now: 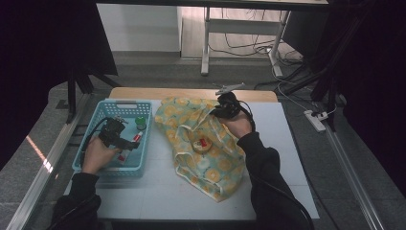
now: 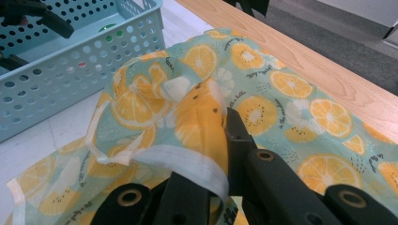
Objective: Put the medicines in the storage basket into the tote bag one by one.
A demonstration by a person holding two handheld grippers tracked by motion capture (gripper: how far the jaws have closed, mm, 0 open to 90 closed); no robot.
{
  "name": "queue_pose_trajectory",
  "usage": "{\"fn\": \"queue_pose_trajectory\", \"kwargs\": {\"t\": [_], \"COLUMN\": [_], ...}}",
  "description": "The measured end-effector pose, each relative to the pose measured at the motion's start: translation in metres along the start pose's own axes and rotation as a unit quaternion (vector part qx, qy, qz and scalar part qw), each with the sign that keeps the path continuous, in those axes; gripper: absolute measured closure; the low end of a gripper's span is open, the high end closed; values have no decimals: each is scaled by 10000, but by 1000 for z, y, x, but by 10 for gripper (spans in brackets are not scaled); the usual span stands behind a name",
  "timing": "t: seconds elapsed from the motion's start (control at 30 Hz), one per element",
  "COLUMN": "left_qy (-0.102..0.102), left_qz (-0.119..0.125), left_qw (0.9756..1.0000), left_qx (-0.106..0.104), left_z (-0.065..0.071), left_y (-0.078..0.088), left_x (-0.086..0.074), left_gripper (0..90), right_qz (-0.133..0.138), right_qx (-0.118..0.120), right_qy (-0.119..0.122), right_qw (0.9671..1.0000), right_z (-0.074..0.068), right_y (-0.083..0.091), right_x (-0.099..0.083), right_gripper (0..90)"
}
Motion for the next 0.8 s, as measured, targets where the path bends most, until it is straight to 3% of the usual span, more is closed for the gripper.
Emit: {"fn": "queue_pose_trajectory", "kwargs": {"t": [0.13, 0.3, 0.4, 0.53, 0.63, 0.73, 0.8], "left_qy": [63, 115, 73, -21, -126, -57, 73], "left_qz": [-432, -662, -767, -694, -572, -569, -623], "left_qw": [9990, 9977, 9970, 9975, 9983, 9984, 9980], "left_qx": [67, 12, 119, 127, 36, -8, -12], "left_z": [0, 0, 1, 3, 5, 5, 5], "left_y": [-10, -15, -16, -14, -11, -10, -10], "left_x": [0, -2, -2, -1, -1, 0, 0], "left_gripper": [1, 20, 72, 220, 414, 607, 684], "right_qz": [-6, -3, -1, -7, -6, 3, 4], "right_qx": [12, 21, 28, 28, 31, 31, 37], "right_qy": [11, 12, 6, 8, 13, 14, 16], "right_qw": [10000, 10000, 10000, 10000, 10000, 10000, 10000], "right_z": [-1, -1, -1, -2, -2, -2, -3], "right_y": [0, -1, -1, -1, -1, -1, -1], "right_x": [0, 0, 0, 0, 0, 0, 0], "right_gripper": [896, 896, 896, 896, 896, 896, 896]}}
Point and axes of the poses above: each handheld gripper's, and its own axes: y roughly backward along the jaws, x roughly out of its top, z roughly to its right, the point moved 3 cm from there along -y, roughly forward along the jaws, and after that the axes turned 5 degrees about x, right-handed, at the moved point
